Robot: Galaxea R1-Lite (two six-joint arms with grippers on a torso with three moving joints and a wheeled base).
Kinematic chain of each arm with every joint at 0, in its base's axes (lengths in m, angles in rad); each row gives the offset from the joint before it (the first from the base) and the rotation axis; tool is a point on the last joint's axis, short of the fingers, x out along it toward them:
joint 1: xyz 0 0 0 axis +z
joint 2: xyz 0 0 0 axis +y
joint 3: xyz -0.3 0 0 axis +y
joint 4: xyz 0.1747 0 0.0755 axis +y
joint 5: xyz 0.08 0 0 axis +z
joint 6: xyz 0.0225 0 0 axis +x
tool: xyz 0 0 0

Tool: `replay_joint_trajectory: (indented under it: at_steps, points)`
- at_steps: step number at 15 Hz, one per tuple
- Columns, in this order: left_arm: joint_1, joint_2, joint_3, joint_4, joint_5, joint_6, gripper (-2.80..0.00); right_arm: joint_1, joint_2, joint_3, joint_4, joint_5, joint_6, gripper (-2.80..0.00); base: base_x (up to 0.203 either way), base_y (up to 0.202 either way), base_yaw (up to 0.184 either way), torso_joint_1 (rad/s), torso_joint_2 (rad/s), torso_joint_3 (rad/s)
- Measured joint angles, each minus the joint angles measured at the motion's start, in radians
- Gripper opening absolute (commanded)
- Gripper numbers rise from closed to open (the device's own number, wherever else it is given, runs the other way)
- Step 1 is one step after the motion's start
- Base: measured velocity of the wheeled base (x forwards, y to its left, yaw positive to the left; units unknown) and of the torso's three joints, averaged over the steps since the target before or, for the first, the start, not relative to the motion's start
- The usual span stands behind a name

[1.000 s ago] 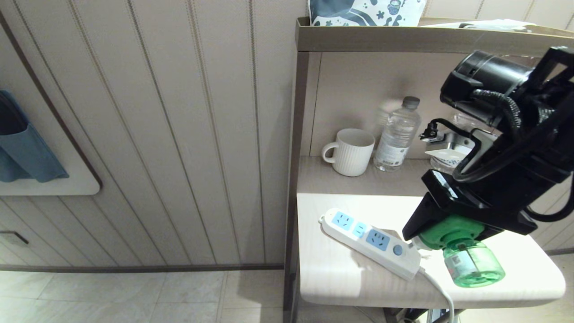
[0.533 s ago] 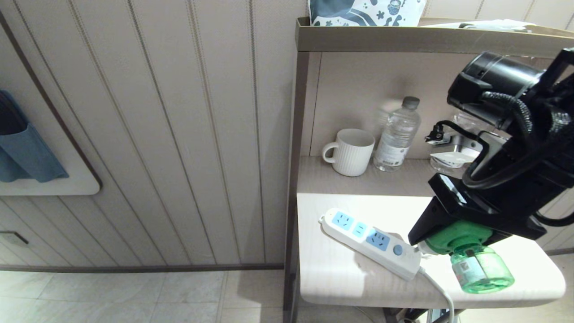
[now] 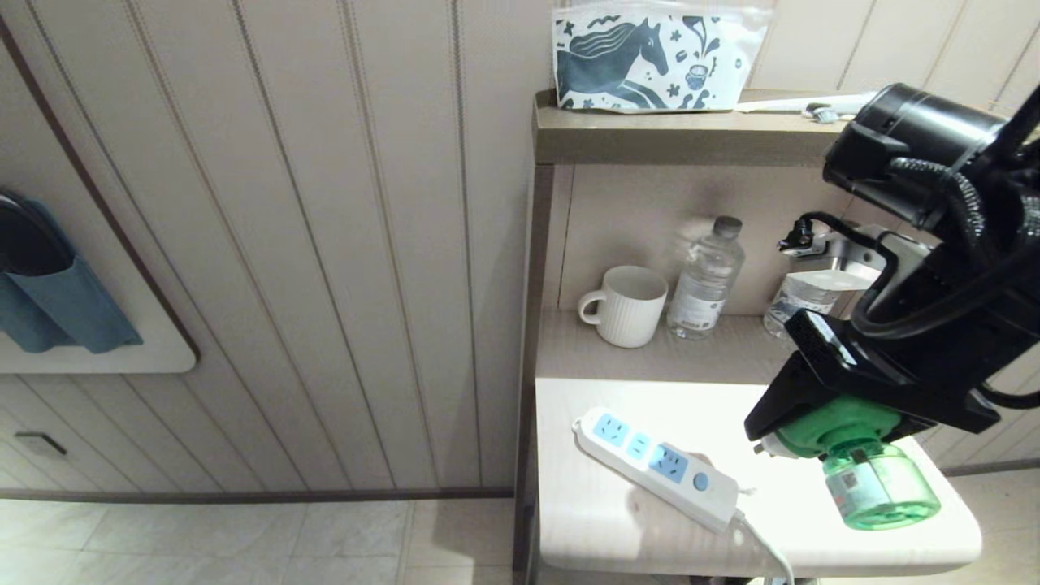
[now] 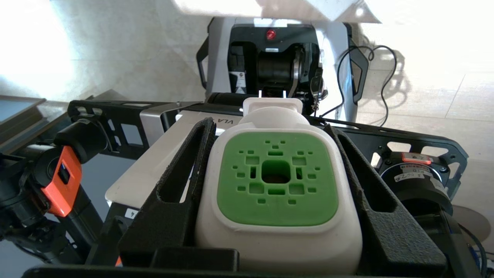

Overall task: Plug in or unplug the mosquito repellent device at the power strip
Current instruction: Insert the plug into the socket

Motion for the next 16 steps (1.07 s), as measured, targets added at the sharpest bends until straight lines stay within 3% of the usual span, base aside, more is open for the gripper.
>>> replay_joint_trajectory:
  at_steps: [11, 16]
  points:
    - [0.0, 0.0, 0.0, 0.0, 0.0, 0.0, -2.8, -0.01, 0.068, 0.016, -0.003, 0.009, 0.002, -2.8, 0.0, 0.0, 0.0, 0.264, -0.57, -0.303]
    - [0.0, 0.0, 0.0, 0.0, 0.0, 0.0, -2.8, -0.01, 0.082, 0.019, -0.005, 0.009, 0.008, -2.8, 0.0, 0.0, 0.0, 0.048, -0.1, -0.049]
